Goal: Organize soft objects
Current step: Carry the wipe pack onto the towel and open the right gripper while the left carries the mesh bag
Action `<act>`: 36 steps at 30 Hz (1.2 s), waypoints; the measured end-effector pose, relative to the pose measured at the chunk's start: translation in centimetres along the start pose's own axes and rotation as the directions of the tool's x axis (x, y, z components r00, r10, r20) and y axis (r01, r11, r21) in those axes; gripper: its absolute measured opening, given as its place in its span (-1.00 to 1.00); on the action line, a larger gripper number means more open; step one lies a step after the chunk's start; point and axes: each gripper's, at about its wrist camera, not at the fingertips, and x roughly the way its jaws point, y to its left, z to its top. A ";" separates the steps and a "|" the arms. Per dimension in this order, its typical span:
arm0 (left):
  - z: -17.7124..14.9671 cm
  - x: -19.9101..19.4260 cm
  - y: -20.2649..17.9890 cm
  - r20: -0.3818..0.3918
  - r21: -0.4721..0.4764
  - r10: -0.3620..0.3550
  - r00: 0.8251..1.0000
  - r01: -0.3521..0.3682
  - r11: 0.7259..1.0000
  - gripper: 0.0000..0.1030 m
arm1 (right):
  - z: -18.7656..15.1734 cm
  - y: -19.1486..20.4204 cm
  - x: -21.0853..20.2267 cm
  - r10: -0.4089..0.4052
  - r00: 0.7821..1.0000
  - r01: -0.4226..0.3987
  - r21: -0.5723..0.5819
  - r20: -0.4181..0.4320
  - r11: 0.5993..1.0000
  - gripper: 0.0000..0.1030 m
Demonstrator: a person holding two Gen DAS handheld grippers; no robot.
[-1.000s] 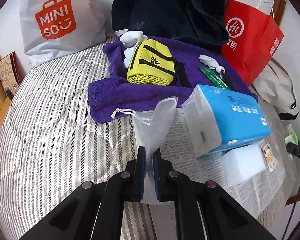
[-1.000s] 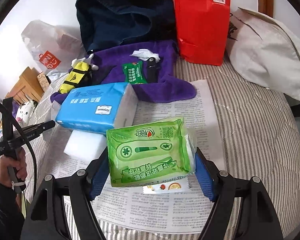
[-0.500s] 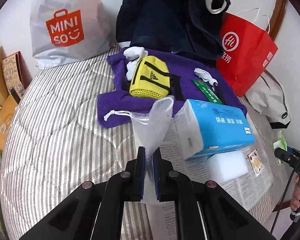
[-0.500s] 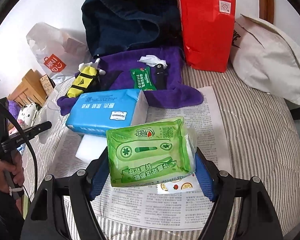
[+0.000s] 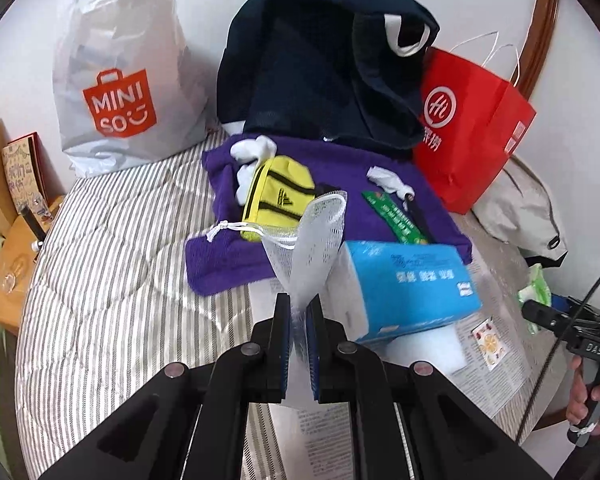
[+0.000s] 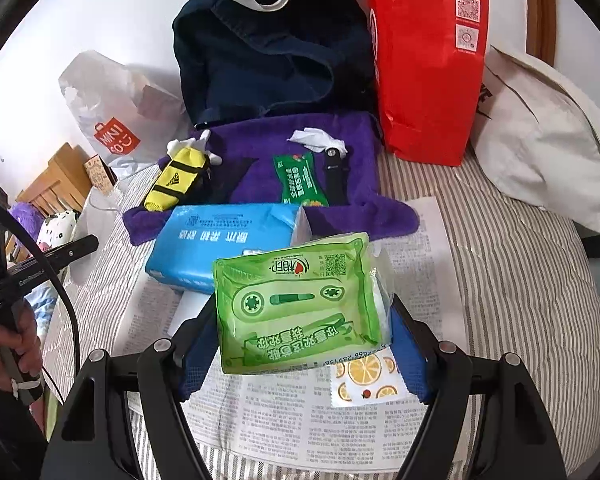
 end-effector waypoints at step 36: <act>5.9 3.4 2.0 -0.014 -0.011 -0.014 1.000 0.013 1.000 -0.84 | 11.2 4.3 12.4 0.048 0.995 -0.051 -0.038 -0.091 0.998 0.49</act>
